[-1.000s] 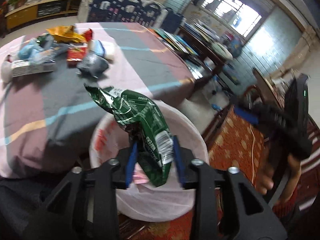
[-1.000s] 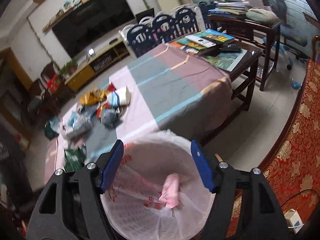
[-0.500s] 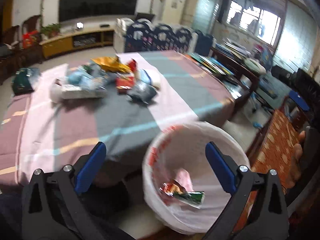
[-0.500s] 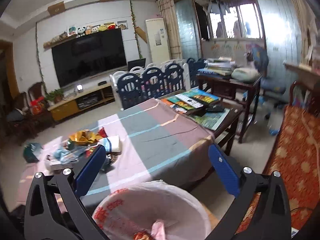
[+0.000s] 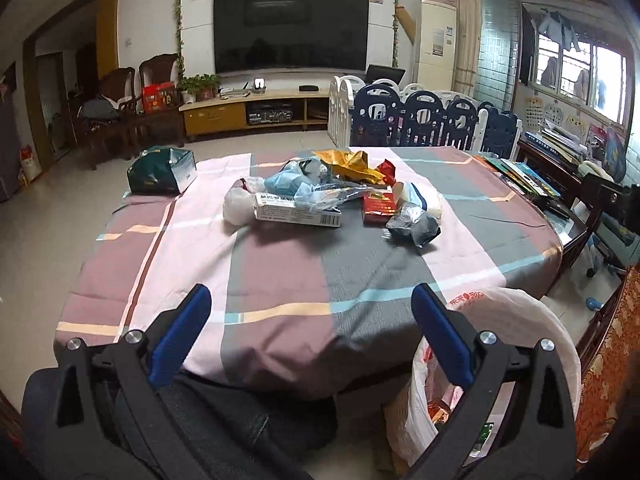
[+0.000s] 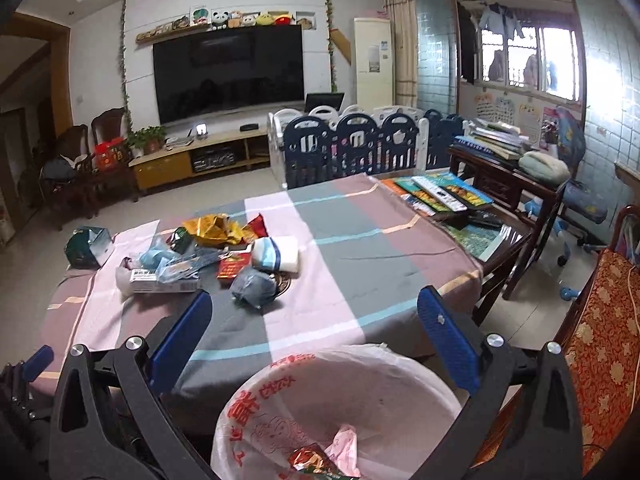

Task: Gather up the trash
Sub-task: 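Grasp the blue plastic bag with the right gripper while the left gripper grasps the white bag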

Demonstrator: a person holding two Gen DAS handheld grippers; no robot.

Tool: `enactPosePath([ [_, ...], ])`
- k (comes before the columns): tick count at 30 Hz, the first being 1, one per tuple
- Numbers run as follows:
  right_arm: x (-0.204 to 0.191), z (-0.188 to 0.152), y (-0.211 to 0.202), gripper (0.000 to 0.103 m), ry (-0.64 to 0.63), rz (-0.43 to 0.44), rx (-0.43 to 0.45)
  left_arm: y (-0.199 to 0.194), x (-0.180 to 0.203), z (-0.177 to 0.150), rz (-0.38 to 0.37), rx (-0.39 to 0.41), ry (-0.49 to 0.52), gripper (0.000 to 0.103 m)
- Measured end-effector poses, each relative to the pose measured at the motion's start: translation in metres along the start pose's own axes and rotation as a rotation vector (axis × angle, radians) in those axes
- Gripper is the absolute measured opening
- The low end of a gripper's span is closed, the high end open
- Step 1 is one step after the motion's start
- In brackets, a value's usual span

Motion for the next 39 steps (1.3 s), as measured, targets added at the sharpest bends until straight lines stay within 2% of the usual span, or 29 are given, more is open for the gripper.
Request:
enactPosePath([
  [5, -0.005, -0.006, 0.004, 0.1, 0.024, 0.05, -0.073, 0.005, 0.0, -0.003, -0.032, -0.033, -0.01, 0.1],
  [15, -0.021, -0.017, 0.006, 0.1, -0.014, 0.097, -0.132, 0.013, 0.008, -0.009, -0.067, -0.081, 0.002, 0.1],
  [22, -0.019, -0.022, 0.012, 0.1, -0.012, 0.09, -0.157, 0.018, 0.005, -0.013, -0.043, -0.102, -0.002, 0.099],
  [25, -0.018, -0.025, 0.016, 0.095, -0.007, 0.087, -0.171, 0.022, 0.001, -0.016, -0.028, -0.114, -0.007, 0.099],
  [27, -0.018, -0.028, 0.02, 0.088, -0.006, 0.086, -0.188, 0.024, -0.001, -0.017, -0.024, -0.117, -0.012, 0.098],
  [32, -0.022, -0.036, 0.03, 0.077, -0.001, 0.102, -0.23, 0.03, -0.009, -0.022, 0.026, -0.138, -0.003, 0.075],
  [35, -0.027, -0.038, 0.041, 0.076, 0.007, 0.11, -0.229, 0.035, -0.017, -0.027, 0.033, -0.152, -0.013, 0.064],
  [39, -0.036, -0.036, 0.076, 0.076, 0.047, 0.121, -0.241, 0.046, -0.037, -0.035, 0.04, -0.182, -0.086, 0.062],
])
Point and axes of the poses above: each gripper's, at about its wrist camera, not at the fingertips, and y roughly the way its jaws point, x to its right, z to its top, the point moved 5 cm from there along y, roughly the way its jaws point, and after that the axes turned 10 degrees about y, right-handed, at the moved point
